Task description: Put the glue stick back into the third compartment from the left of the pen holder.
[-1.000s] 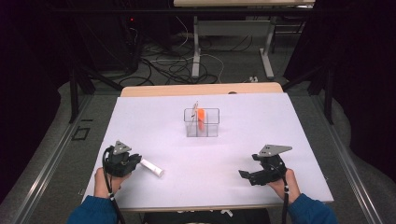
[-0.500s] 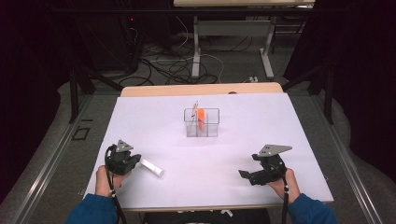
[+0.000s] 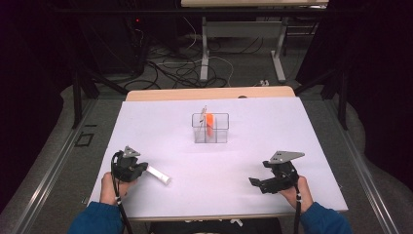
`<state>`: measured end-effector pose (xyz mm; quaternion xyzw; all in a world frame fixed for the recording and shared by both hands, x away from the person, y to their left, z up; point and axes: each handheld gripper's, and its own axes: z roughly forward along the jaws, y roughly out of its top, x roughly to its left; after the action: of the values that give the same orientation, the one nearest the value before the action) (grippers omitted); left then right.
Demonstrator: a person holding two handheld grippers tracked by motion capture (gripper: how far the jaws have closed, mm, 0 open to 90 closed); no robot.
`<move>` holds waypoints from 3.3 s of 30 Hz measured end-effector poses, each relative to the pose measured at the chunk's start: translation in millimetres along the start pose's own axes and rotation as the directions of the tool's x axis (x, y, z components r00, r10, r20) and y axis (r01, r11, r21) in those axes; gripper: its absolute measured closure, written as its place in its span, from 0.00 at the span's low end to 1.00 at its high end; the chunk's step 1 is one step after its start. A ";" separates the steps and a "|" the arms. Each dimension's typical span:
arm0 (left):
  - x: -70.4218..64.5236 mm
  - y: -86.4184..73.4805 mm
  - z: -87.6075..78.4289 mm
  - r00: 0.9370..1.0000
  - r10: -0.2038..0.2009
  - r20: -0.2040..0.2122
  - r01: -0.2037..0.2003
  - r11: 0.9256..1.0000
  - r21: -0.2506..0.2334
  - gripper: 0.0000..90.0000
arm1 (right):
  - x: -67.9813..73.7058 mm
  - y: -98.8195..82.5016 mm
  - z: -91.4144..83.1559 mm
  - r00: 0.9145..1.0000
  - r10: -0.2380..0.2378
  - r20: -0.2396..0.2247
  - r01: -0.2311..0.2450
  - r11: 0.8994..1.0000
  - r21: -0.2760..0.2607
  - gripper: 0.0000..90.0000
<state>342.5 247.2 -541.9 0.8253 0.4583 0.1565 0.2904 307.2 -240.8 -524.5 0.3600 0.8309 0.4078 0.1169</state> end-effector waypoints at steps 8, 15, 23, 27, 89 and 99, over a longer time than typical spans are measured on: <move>0.3 -0.2 0.4 1.000 0.002 0.014 -0.002 1.000 0.012 1.00 | 0.5 -0.1 0.0 1.000 0.005 -0.003 -0.005 1.000 0.002 0.16; -0.1 -0.5 2.2 0.999 0.000 0.044 0.000 1.000 0.014 1.00 | 0.2 0.1 -0.2 1.000 0.000 -0.002 0.000 1.000 0.001 0.16; -3.6 -0.4 2.3 0.998 0.002 0.064 -0.004 1.000 0.023 1.00 | 0.4 0.1 -0.1 1.000 0.000 0.000 0.000 1.000 0.003 0.16; -7.8 0.0 1.8 0.997 0.011 0.076 -0.014 0.999 0.030 1.00 | 0.6 0.0 -0.1 1.000 0.003 0.000 -0.003 1.000 0.006 0.16; -88.9 1.9 7.2 0.964 0.097 0.249 -0.120 0.990 0.078 0.97 | 8.7 1.2 6.8 1.000 -0.010 -0.030 0.011 1.000 0.024 0.16; -93.3 4.1 9.2 0.964 0.107 0.244 -0.128 0.989 0.070 0.96 | 7.5 0.9 6.8 1.000 -0.008 -0.029 0.008 1.000 0.024 0.16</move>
<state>300.4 163.4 -545.8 0.8755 0.3764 0.0529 0.2983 305.7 -231.2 -527.4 0.3522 0.8388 0.4024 0.1021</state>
